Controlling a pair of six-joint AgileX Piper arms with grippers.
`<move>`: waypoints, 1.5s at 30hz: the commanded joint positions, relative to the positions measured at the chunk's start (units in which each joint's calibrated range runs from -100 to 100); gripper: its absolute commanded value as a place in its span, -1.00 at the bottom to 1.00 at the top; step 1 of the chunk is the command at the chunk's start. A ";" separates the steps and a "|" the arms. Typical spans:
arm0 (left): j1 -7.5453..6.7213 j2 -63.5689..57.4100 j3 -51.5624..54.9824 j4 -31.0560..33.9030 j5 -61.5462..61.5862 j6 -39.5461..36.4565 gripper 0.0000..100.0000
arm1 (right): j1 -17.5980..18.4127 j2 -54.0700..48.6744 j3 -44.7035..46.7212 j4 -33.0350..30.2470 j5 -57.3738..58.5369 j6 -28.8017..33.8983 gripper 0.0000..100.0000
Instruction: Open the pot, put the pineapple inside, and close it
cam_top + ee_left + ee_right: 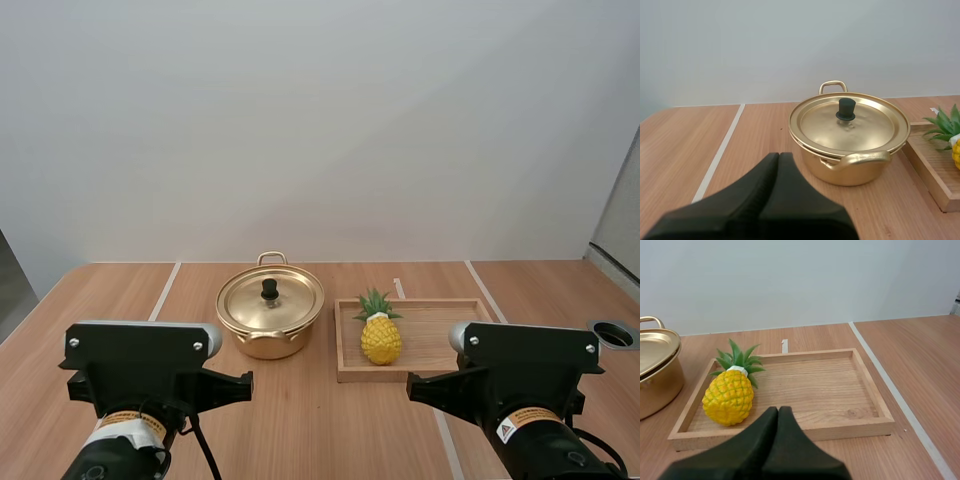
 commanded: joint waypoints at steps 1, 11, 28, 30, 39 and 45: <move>0.11 -0.31 0.11 -0.82 -1.14 0.11 -1.00 | -0.19 -0.38 0.00 0.08 -1.09 -0.55 -1.00; 0.11 -0.31 0.11 -1.08 -2.54 0.02 -1.00 | -0.19 -0.38 0.00 0.08 -1.09 -0.55 -1.00; 0.20 -0.31 0.11 0.43 -1.09 0.02 -0.97 | -0.19 -0.38 0.00 0.08 -1.09 -0.55 -1.00; 0.20 -0.31 0.11 0.43 -1.09 0.02 -0.96 | -0.19 -0.38 0.00 0.08 -1.09 -0.47 -1.00; 0.20 -0.31 0.11 0.43 -0.93 -0.37 -0.96 | -0.19 -0.38 0.00 -0.03 -1.09 -0.23 -1.00; 0.20 -0.31 0.11 3.89 -0.34 -3.25 -0.96 | -0.19 -0.38 0.00 -0.03 -1.09 -0.23 -0.87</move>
